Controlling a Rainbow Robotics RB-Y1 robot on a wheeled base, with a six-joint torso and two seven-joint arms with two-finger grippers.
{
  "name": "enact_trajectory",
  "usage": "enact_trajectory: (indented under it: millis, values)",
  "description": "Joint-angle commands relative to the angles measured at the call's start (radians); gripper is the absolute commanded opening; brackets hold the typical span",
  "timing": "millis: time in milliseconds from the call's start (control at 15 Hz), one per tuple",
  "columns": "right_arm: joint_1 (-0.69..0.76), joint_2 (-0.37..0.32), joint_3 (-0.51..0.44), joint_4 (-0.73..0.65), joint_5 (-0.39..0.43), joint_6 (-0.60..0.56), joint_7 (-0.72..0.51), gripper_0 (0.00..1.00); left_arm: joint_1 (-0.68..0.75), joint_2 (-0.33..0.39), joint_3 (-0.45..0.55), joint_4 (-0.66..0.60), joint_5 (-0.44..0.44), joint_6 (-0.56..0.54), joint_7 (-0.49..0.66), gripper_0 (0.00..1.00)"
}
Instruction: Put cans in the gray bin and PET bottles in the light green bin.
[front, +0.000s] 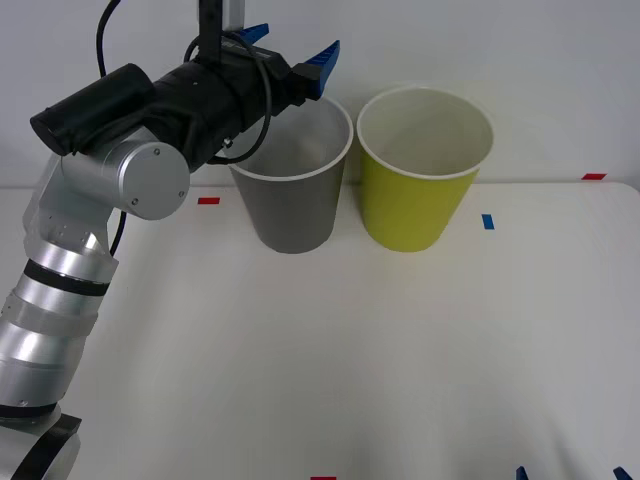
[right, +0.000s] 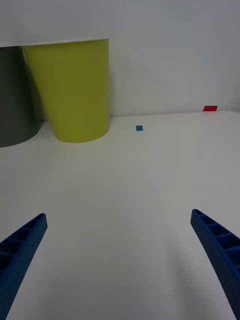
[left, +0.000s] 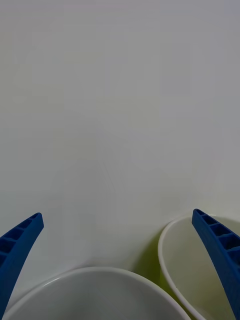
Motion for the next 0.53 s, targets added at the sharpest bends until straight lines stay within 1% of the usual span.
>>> enact_trajectory:
  millis: [67,267,400,533]
  values:
    - [0.0,0.0,0.0,0.0,0.0,0.0,0.0,1.0,0.001,0.011,0.001,-0.03,0.016,0.034,0.002,1.0]
    - [0.0,0.0,0.0,0.0,0.0,0.0,0.0,1.0,0.001,0.036,0.04,-0.112,0.032,0.171,0.007,1.0]
    - [0.0,0.0,0.0,0.0,0.0,0.0,0.0,1.0,-0.001,0.042,0.1,-0.181,0.044,0.29,0.002,1.0]
    - [0.0,0.0,0.0,0.0,0.0,0.0,0.0,1.0,-0.001,0.04,0.156,-0.244,0.041,0.378,-0.002,1.0]
